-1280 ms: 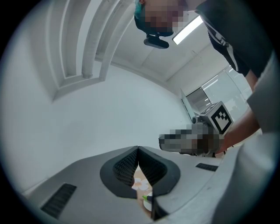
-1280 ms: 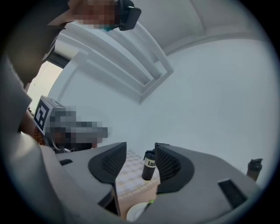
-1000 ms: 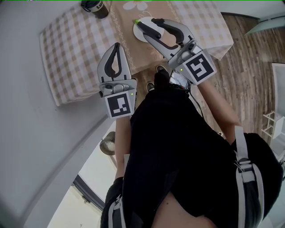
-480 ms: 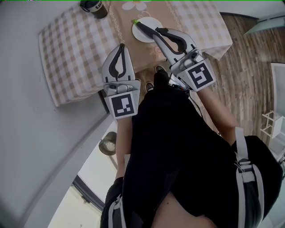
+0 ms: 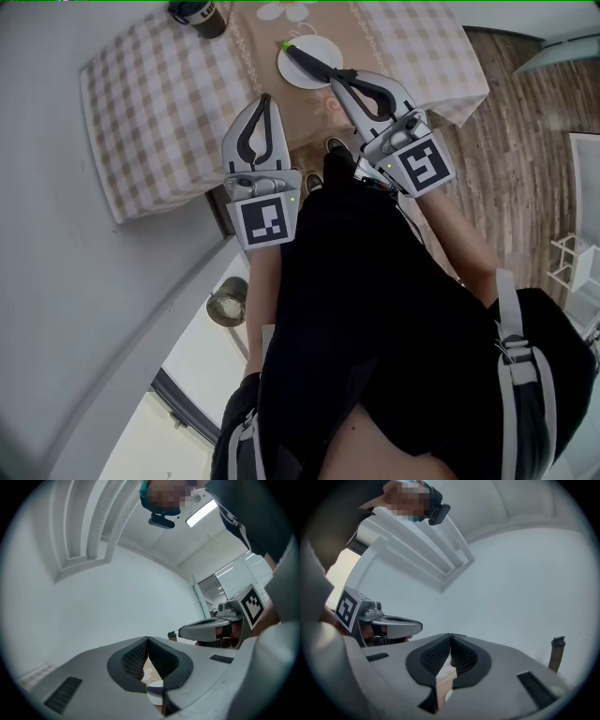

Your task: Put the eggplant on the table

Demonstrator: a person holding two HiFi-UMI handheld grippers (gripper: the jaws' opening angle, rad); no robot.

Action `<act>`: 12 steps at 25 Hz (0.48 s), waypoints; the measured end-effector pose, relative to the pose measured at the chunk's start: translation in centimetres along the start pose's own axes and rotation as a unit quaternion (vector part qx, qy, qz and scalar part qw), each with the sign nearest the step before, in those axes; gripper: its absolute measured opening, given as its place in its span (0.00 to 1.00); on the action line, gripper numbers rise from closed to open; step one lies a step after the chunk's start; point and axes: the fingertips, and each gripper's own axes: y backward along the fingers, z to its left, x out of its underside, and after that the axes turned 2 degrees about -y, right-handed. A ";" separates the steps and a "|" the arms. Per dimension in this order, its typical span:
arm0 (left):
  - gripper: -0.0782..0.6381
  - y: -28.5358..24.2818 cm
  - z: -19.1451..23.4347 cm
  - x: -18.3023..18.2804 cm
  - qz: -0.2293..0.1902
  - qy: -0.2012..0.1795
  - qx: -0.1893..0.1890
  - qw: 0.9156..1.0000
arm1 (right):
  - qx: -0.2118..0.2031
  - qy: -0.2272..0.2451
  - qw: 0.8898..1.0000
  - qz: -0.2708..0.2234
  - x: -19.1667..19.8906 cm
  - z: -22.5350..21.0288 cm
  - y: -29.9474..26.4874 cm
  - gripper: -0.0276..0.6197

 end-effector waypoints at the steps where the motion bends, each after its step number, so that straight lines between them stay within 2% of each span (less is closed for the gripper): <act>1: 0.10 -0.5 0.1 0.2 0.002 0.000 -0.001 1.000 | -0.004 -0.002 1.000 0.004 0.4 -0.4 -0.3 0.05; 12: 0.10 -0.1 -0.6 1.1 0.017 0.007 0.000 1.000 | -0.020 -0.012 0.999 0.031 2.1 0.3 0.0 0.05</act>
